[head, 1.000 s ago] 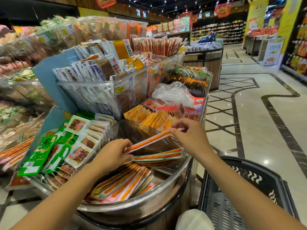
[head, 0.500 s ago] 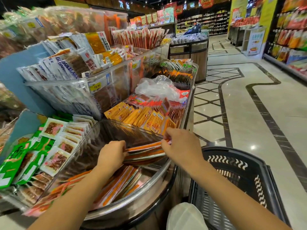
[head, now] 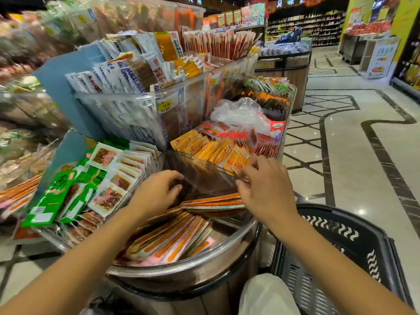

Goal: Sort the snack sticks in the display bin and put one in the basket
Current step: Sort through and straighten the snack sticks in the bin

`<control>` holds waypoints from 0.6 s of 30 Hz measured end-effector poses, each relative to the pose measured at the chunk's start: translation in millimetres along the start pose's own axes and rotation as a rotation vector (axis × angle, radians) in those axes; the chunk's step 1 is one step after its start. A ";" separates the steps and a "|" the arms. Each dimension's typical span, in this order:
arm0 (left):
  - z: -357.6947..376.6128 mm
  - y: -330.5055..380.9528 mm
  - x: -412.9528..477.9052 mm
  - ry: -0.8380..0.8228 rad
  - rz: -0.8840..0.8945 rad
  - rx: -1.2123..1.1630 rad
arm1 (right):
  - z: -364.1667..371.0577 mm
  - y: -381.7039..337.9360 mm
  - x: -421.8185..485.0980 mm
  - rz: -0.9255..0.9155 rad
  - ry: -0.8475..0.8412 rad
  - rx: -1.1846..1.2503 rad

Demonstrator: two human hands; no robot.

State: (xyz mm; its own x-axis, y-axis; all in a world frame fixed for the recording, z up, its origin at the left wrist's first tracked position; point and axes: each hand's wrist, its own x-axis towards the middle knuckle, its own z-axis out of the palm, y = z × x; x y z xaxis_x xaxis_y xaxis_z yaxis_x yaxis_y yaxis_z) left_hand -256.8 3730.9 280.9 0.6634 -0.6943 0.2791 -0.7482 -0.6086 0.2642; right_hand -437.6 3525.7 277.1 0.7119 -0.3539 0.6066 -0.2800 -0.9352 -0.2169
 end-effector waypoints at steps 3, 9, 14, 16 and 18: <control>-31.0 -23.6 -14.8 0.220 0.075 0.062 | 4.7 -26.8 3.3 -0.113 -0.016 0.159; -44.2 -62.4 -43.4 0.349 0.160 0.150 | 33.1 -79.7 3.6 -0.302 -0.360 0.364; -27.4 -76.6 -53.5 0.211 0.066 0.108 | 49.3 -110.4 -1.0 -0.382 -0.615 0.442; -25.4 -76.9 -53.2 0.219 0.062 0.108 | 54.3 -119.3 -2.8 -0.450 -0.670 0.415; -25.5 -76.8 -53.0 0.228 0.051 0.094 | 58.6 -123.8 -4.6 -0.510 -0.699 0.394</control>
State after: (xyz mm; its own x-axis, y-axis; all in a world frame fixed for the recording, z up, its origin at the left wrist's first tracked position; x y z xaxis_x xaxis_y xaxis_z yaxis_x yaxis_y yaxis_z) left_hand -234.2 3824.3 269.3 0.6023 -0.6270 0.4941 -0.7719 -0.6153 0.1601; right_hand -368.5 3642.2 256.4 0.9482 0.2890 0.1319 0.3175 -0.8723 -0.3719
